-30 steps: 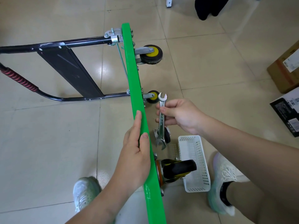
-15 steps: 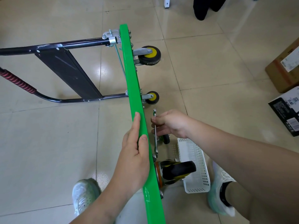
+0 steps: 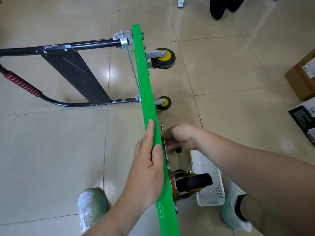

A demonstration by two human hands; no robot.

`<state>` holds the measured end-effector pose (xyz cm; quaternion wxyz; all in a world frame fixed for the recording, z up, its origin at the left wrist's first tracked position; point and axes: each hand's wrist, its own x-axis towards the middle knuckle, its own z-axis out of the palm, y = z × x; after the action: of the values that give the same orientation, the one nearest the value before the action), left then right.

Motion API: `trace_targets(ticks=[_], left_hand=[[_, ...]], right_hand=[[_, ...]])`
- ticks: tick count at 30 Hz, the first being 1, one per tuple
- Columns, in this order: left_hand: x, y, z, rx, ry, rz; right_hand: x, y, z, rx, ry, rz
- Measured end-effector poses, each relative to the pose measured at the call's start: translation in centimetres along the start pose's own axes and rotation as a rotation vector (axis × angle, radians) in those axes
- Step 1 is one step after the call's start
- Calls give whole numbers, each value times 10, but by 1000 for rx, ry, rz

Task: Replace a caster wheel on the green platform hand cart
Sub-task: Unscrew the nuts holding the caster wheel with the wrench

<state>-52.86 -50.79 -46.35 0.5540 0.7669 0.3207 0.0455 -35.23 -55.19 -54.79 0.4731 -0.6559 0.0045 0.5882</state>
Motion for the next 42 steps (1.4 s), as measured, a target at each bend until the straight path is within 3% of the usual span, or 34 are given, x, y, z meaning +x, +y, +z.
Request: trace_targets(ticks=[19, 33, 42], left_hand=[[-1, 2, 2, 4, 14, -15], [4, -1, 2, 0, 18, 4], [3, -6, 4, -21, 54, -2]], right_hand=[[4, 4, 6, -14, -35, 111], [-71, -5, 8, 1, 9, -368], [-100, 22, 10, 43, 71, -532]])
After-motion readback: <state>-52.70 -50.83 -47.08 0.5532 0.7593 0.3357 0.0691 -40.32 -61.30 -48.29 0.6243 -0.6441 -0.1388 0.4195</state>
